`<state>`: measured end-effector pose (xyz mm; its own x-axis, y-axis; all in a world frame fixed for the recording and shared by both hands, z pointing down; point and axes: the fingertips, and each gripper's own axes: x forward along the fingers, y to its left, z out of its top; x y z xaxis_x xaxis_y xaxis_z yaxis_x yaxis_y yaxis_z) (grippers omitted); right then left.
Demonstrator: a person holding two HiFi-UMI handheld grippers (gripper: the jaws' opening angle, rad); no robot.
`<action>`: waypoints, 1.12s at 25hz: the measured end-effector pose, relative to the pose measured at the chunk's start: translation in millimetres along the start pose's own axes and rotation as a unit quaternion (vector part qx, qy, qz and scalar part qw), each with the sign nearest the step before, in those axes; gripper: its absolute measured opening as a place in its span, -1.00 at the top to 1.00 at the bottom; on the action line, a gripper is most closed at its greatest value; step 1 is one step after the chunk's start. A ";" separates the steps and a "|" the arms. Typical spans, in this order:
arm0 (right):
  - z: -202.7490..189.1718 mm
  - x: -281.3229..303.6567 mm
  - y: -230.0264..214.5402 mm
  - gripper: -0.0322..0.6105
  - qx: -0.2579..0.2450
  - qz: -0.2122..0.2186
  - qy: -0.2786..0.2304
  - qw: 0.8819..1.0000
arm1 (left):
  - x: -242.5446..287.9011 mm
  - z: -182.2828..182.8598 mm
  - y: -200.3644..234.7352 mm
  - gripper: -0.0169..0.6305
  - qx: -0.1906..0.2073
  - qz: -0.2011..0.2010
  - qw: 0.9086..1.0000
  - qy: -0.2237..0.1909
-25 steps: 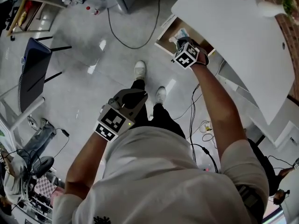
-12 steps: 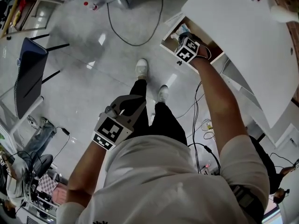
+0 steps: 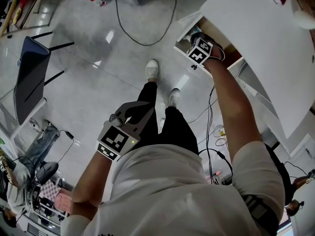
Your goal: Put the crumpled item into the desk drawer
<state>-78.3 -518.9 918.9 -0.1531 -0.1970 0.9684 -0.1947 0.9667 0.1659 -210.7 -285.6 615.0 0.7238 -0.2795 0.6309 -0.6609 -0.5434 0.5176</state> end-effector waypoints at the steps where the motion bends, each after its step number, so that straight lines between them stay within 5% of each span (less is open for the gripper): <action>1: 0.5 1.5 0.3 0.80 0.002 0.002 -0.002 1.000 | 0.6 -0.7 1.2 0.84 -0.001 0.001 1.000 0.000; 14: 5.2 -37.7 9.0 0.72 0.037 0.018 -0.038 0.998 | -3.0 3.3 -14.1 0.84 0.013 0.002 1.000 -0.018; 28: -17.0 -167.5 62.1 0.80 0.059 0.019 -0.110 0.992 | -10.9 16.0 -116.7 0.84 0.054 0.007 0.997 -0.055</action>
<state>-48.3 -423.1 770.2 -0.3684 -0.2037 0.9071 -0.2945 0.9510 0.0940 -138.3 -231.8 538.4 0.7365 -0.3699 0.5664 -0.6497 -0.6199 0.4400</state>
